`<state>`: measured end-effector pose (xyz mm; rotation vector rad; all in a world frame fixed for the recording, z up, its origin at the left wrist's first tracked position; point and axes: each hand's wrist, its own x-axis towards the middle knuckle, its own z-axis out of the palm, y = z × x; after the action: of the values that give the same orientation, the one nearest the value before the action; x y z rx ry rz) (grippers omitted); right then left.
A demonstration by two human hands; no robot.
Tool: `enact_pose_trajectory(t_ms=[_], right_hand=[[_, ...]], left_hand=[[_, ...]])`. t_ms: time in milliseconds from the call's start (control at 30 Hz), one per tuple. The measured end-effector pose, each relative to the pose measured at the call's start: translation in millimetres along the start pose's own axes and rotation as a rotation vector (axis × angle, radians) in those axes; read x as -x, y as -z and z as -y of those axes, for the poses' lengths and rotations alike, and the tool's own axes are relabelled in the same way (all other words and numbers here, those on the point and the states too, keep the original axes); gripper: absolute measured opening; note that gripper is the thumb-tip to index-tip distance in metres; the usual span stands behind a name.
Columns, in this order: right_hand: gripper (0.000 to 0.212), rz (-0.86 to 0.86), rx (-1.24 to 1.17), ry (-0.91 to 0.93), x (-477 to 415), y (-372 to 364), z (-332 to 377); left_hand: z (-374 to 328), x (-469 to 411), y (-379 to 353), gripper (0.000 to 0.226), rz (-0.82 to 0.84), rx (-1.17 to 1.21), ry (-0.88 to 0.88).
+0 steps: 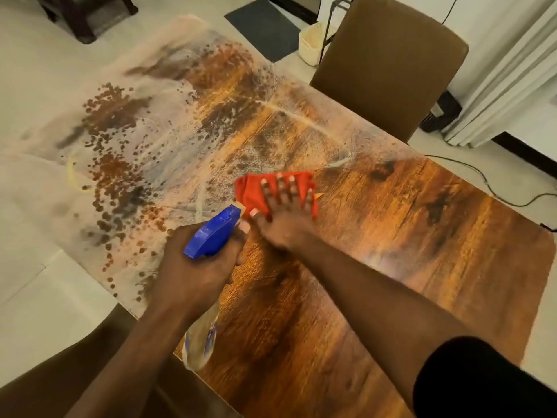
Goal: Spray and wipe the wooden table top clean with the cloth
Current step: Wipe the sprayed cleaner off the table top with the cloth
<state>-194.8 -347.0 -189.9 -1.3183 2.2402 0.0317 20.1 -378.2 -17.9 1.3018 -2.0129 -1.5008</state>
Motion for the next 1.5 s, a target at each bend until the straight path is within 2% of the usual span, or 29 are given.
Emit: enact_pose_trajectory(t_ms=[133, 200, 267, 367, 533, 600, 733, 867, 967, 1100, 1200, 1300, 1400, 1500], right_hand=[[0.078, -0.025, -0.001, 0.287, 55.1, -58.1, 49.5], [0.07, -0.094, -0.021, 0.411, 95.6, -86.3, 46.3], [0.072, -0.132, 0.007, 0.425, 132.4, -102.3, 25.2], [0.075, -0.167, 0.038, 0.256, 173.8, -104.2, -33.4], [0.081, -0.136, -0.054, -0.279, 199.7, -64.4, -169.5], [0.082, -0.148, -0.144, -0.47, 182.4, -38.2, -215.6], [0.089, -0.22, -0.307, -0.738, 121.9, 17.9, -276.0], [0.086, -0.223, -0.388, -0.849, 34.2, 72.9, -278.0], [0.083, -0.193, -0.352, -0.743, -27.5, 94.4, -242.2], [0.082, -0.158, -0.193, -0.463, -87.3, 94.1, -166.1], [0.082, -0.136, -0.071, -0.228, -100.9, 71.3, -96.1], [0.08, -0.099, 0.008, 0.007, -64.2, 19.4, -35.6], [0.074, -0.112, -0.032, 0.188, 5.0, -34.8, -9.2], [0.071, -0.162, -0.034, 0.259, 75.6, -67.6, -19.5]], left_hand=[[-0.6, -11.8, 1.9, 0.035, -0.001, -0.06, -0.002], [-3.7, -15.4, -1.0, 0.042, -0.008, -0.071, 0.011], [-9.7, -20.4, -5.4, 0.044, -0.002, -0.054, 0.026], [-13.9, -30.0, -15.4, 0.043, 0.004, -0.037, 0.027], [-22.1, -46.5, -32.6, 0.054, 0.016, -0.034, 0.058], [-27.0, -52.0, -36.5, 0.056, 0.043, -0.021, 0.046], [-30.3, -60.5, -43.3, 0.048, 0.111, 0.031, 0.036], [-31.2, -75.6, -46.2, 0.045, 0.126, 0.062, 0.022], [-28.4, -86.9, -45.1, 0.044, 0.117, 0.076, 0.022], [-25.4, -97.2, -43.3, 0.04, 0.094, 0.088, 0.022], [-26.9, -104.2, -40.6, 0.032, 0.064, 0.063, 0.021], [-24.3, -104.7, -40.6, 0.021, 0.052, -0.01, 0.006], [-27.1, -98.9, -44.9, 0.035, 0.035, -0.047, -0.005], [-34.4, -93.6, -45.9, 0.043, 0.033, -0.06, -0.009]])
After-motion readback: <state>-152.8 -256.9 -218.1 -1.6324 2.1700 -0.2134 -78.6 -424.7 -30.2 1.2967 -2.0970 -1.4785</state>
